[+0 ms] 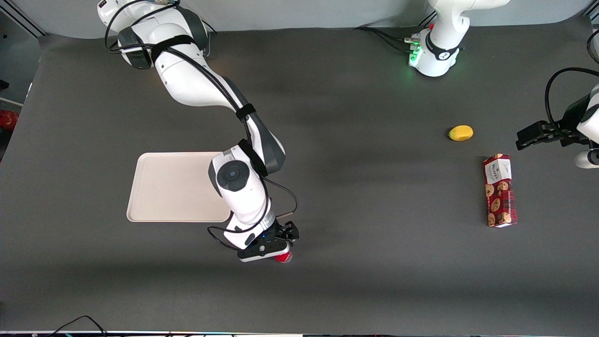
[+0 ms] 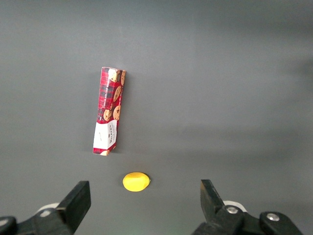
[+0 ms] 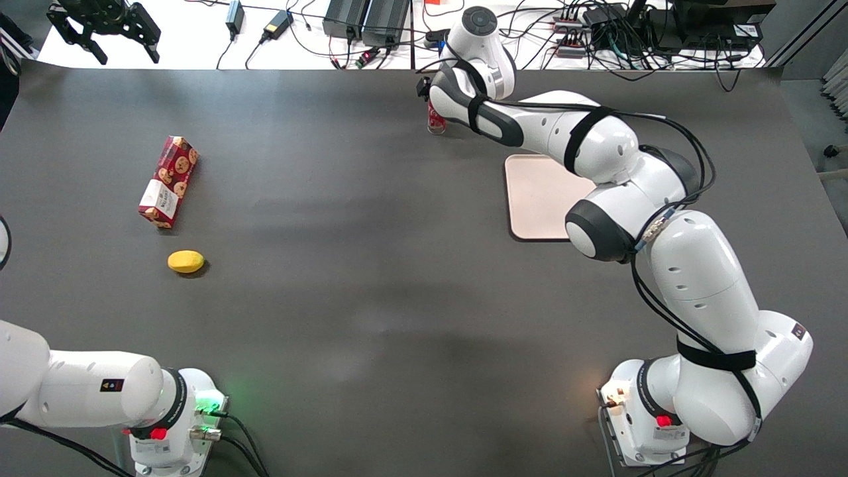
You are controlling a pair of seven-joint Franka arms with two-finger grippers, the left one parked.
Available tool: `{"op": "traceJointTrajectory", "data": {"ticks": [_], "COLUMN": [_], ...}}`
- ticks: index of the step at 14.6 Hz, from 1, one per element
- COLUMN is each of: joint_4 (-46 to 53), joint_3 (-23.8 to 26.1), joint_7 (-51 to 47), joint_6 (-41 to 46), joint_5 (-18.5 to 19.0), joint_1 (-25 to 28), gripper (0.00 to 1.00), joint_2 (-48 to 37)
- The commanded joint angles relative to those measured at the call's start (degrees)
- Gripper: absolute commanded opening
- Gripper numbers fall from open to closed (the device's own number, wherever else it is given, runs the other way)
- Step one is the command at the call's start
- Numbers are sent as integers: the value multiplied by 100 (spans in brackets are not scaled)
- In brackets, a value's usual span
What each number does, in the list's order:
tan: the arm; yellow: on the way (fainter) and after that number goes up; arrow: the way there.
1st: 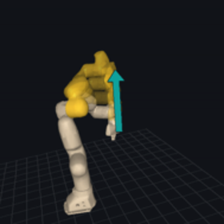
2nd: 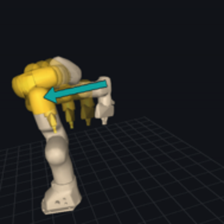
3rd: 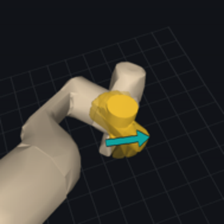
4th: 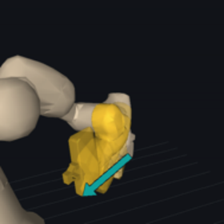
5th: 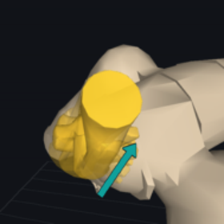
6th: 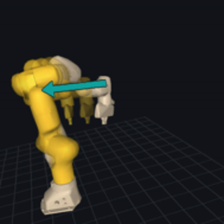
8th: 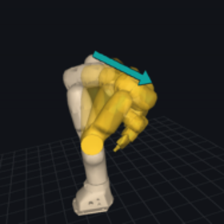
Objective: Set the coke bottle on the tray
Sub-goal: 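Close the right gripper around the red Coca-Cola bottle's body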
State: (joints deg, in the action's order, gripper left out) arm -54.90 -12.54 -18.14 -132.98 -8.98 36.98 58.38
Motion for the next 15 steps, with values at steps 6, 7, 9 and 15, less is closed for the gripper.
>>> {"op": "traceJointTrajectory", "data": {"ticks": [6, 7, 9, 15], "joint_4": [216, 216, 225, 207], "joint_3": [-82, -82, -73, -65], "joint_7": [248, 293, 302, 777], "joint_6": [-219, -219, -237, -438], "joint_5": [-95, -95, -104, -104], "joint_1": [11, 11, 11, 11], "gripper": [41, 36, 21, 0], "joint_2": [174, 174, 174, 174]}}
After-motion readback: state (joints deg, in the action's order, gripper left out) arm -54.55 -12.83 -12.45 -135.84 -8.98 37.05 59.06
